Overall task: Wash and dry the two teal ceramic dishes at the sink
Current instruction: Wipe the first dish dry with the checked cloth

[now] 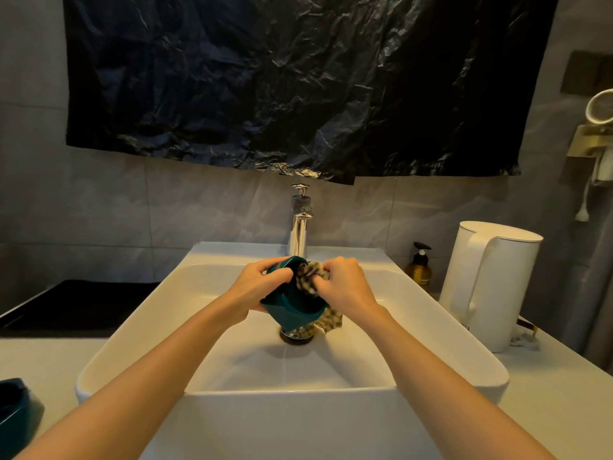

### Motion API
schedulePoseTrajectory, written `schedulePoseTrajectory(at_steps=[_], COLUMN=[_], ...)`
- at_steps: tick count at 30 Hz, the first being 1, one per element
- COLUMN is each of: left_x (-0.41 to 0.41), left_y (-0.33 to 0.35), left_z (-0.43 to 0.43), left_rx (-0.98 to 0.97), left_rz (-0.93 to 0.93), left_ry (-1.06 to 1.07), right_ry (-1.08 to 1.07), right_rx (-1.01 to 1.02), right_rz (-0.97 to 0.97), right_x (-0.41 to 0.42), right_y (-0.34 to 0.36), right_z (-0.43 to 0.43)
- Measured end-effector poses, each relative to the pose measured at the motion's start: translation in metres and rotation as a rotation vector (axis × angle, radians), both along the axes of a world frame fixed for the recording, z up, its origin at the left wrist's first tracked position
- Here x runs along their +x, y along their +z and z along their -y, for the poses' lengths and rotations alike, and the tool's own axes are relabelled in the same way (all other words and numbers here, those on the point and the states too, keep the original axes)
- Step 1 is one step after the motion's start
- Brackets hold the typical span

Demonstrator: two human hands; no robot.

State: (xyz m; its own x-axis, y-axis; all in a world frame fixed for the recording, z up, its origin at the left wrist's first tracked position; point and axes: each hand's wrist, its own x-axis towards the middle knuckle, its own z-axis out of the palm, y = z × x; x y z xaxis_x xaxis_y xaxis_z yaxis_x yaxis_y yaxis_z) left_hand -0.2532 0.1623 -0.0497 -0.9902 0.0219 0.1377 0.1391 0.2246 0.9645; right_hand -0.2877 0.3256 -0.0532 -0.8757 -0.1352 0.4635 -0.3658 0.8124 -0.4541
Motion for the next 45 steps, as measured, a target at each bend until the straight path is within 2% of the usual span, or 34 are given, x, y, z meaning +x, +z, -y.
schedulePoseTrajectory(at_steps=[2, 5, 7, 9, 12, 15, 18, 20, 24, 26, 31, 35, 37, 41, 43, 45], left_x=[-0.0005, -0.0003, -0.0003, 0.0000, -0.0012, -0.0014, -0.0007, -0.0002, 0.0003, 0.0001, -0.0006, -0.0006, -0.0017, -0.0007, -0.0002, -0.0004], left_y=[-0.0005, -0.0012, -0.0019, -0.0017, -0.0014, -0.0001, 0.0001, -0.0007, -0.0029, -0.0031, -0.0029, -0.0021, -0.0019, -0.0014, 0.0006, 0.0037], left_z=[0.0017, 0.0042, 0.0029, 0.0005, -0.0003, 0.0018, 0.0019, 0.0003, -0.0014, -0.0004, 0.0011, 0.0000, 0.0006, 0.0031, 0.0046, 0.0062], left_rx=[0.001, -0.006, -0.008, -0.016, -0.025, -0.046, -0.070, -0.102, -0.148, -0.150, -0.154, -0.125, -0.128, -0.093, -0.005, 0.109], left_rz=[-0.008, -0.020, -0.027, -0.034, -0.032, -0.031, -0.013, 0.006, 0.050, 0.054, 0.057, 0.057, 0.038, -0.002, -0.021, -0.061], left_ry=[0.018, 0.049, 0.043, 0.012, -0.004, 0.001, -0.017, -0.022, -0.053, -0.049, -0.013, -0.043, -0.033, 0.022, 0.047, 0.110], right_ry=[0.088, 0.242, 0.171, 0.032, -0.036, 0.017, 0.181, 0.235, 0.096, 0.092, 0.244, 0.147, 0.174, 0.354, 0.364, 0.357], right_rx=[0.035, -0.068, -0.126, -0.108, 0.086, 0.217, 0.123, 0.132, 0.459, 0.497, 0.162, 0.300, 0.272, -0.064, -0.310, -0.551], right_rz=[0.080, 0.268, 0.186, 0.018, -0.140, -0.128, -0.062, -0.089, -0.174, -0.136, 0.052, -0.105, -0.109, 0.036, 0.093, 0.236], right_x=[0.0013, 0.0008, -0.0009, -0.0017, 0.0001, 0.0018, 0.0036, 0.0035, 0.0042, 0.0037, 0.0040, 0.0020, 0.0019, 0.0004, -0.0007, -0.0004], right_y=[0.0013, -0.0001, -0.0025, -0.0038, -0.0009, -0.0009, -0.0032, -0.0021, 0.0062, 0.0049, -0.0014, 0.0038, 0.0015, -0.0025, -0.0004, 0.0022], right_z=[-0.0017, 0.0003, 0.0033, 0.0050, 0.0028, 0.0001, 0.0008, 0.0012, 0.0041, 0.0047, 0.0013, -0.0019, -0.0030, -0.0004, 0.0011, 0.0020])
